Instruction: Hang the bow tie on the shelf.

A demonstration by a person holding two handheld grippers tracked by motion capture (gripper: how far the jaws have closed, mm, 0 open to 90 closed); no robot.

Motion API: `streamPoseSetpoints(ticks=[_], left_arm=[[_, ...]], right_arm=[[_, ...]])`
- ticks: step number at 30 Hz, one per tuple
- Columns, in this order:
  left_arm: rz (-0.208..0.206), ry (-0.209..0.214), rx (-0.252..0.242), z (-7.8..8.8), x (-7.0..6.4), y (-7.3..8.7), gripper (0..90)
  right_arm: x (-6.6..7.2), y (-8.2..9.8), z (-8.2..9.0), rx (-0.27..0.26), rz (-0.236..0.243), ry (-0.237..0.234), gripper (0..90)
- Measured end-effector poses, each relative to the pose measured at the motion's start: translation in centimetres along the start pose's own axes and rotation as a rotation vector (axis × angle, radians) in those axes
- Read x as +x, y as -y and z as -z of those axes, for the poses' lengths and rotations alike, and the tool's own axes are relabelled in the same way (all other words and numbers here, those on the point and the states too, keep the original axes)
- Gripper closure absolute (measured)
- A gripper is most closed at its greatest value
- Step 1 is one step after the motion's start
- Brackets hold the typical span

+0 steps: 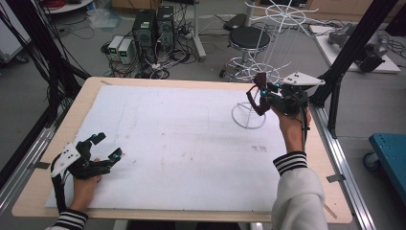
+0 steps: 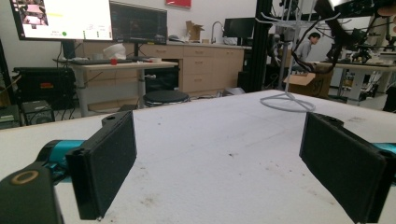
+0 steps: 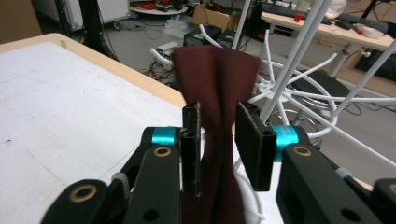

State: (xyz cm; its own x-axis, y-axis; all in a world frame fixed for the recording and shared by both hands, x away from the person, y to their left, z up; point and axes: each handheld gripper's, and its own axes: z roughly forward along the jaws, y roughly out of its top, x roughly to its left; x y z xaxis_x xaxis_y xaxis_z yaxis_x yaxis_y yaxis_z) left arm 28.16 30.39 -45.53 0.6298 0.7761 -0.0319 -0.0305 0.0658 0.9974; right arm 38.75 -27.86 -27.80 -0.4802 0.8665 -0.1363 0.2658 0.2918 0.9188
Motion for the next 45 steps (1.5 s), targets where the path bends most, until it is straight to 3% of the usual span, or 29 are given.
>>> streamPoseSetpoints(ticks=[7,9,10,12,14,17,22,28,32,36,37,39,45], left_arm=[[0.007,0.0,-0.005,0.0,0.0,0.0,11.4],[0.007,-0.001,-0.005,0.0,0.0,0.0,11.4],[0.008,-0.001,-0.006,0.0,0.0,0.0,11.4],[0.008,-0.001,-0.006,0.0,0.0,0.0,11.4],[0.01,-0.002,-0.006,0.0,0.0,0.0,11.4],[0.013,-0.004,-0.006,0.0,0.0,0.0,11.4],[0.012,-0.004,-0.006,0.0,0.0,0.0,11.4],[0.011,-0.004,-0.003,0.0,0.0,0.0,11.4],[0.007,-0.003,-0.003,0.0,0.0,0.0,11.4],[0.01,-0.004,-0.004,0.0,0.0,0.0,11.4],[0.013,-0.003,-0.006,0.0,0.0,0.0,11.4],[0.004,-0.001,-0.001,0.0,-0.1,0.0,11.3],[0.0,0.0,-0.003,-0.1,-0.1,0.0,11.4]], right_arm=[[-0.3,0.1,0.4,-0.009,-0.004,0.013,67.0],[-0.3,0.1,0.5,-0.013,-0.006,0.026,60.1],[-0.3,0.1,0.5,-0.02,-0.012,0.039,52.5],[-0.2,0.1,0.5,-0.053,-0.022,0.087,21.9],[0.0,0.1,0.6,-0.078,-0.028,0.076,1.1],[0.2,0.2,1.1,-0.146,-0.025,0.008,0.6],[1.0,0.3,1.8,-0.163,-0.004,-0.047,0.6],[1.6,1.9,2.8,-0.193,-0.017,-0.1,0.7],[2.2,4.0,3.7,-0.245,-0.03,-0.124,0.7],[3.6,7.1,4.7,-0.292,-0.026,-0.142,0.6],[3.9,7.7,4.8,-0.268,-0.039,-0.149,0.7],[4.8,9.5,5.1,-0.327,-0.026,-0.141,0.7],[5.7,13.4,5.0,-0.346,-0.072,-0.15,0.7]])
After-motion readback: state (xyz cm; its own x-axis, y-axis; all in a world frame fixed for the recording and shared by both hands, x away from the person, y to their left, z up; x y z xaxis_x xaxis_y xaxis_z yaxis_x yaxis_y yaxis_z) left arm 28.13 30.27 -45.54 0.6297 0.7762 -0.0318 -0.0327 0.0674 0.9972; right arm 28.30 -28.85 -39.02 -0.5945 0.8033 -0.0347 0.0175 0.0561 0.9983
